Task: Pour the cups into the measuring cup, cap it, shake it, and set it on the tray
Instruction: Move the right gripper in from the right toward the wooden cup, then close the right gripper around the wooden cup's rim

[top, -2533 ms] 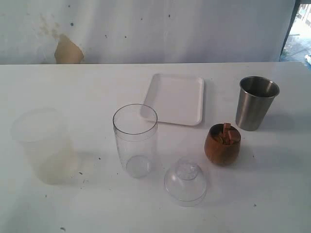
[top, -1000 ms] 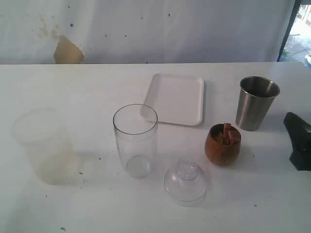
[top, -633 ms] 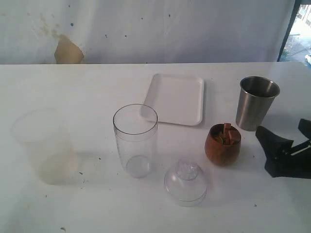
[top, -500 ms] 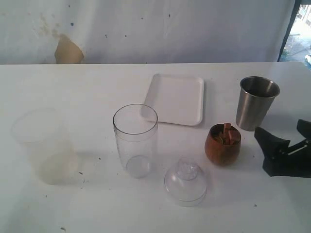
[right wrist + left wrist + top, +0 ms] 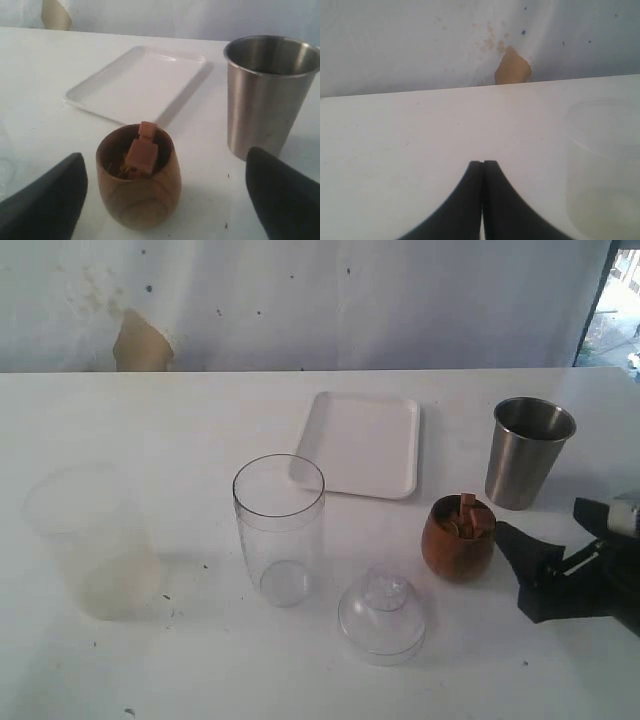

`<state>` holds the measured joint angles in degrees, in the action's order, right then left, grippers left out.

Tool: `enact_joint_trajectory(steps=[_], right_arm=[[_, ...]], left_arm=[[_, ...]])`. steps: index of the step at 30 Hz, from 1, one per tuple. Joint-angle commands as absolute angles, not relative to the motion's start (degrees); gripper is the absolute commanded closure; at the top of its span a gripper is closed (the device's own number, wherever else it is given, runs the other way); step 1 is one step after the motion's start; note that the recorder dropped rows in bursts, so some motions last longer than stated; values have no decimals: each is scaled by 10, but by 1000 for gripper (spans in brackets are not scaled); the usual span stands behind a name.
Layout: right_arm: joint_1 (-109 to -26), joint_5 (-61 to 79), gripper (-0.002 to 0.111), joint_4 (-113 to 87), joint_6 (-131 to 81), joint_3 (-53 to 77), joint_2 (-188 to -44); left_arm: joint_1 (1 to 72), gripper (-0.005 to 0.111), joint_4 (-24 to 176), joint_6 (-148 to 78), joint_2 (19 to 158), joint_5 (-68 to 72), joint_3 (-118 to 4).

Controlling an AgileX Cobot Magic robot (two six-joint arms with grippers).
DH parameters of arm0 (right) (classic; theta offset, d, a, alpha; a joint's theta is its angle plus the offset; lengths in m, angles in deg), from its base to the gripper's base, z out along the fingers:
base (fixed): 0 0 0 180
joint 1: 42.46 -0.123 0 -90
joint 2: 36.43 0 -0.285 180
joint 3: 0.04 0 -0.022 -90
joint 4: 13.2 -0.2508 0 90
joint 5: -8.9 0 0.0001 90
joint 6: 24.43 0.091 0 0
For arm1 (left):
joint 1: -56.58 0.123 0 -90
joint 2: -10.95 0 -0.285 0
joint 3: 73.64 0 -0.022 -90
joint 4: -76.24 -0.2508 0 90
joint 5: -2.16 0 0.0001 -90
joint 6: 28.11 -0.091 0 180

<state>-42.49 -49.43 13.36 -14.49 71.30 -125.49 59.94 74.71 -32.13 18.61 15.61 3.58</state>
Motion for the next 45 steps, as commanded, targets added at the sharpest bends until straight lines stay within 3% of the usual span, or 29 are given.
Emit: enact_joint_trajectory(steps=[1,2,4,24,45], right_arm=[[-425,-506,19,147,-170,709,-1256],[-425,-501,8,145,-170,709,-1256],[-425,-498,3,144,-167,709,-1256],[-425,-569,3,223,-197,591,-1541],[-425,-611,3,295,-177,471,-1666]], left_arm=[[599,107,754,-320,187,154,36],[599,107,754,-320,187,154,36],[599,107,754,-320,187,154,36],[599,107,754,-320,187,154,36],[599,107,754,-320,187,154,36]])
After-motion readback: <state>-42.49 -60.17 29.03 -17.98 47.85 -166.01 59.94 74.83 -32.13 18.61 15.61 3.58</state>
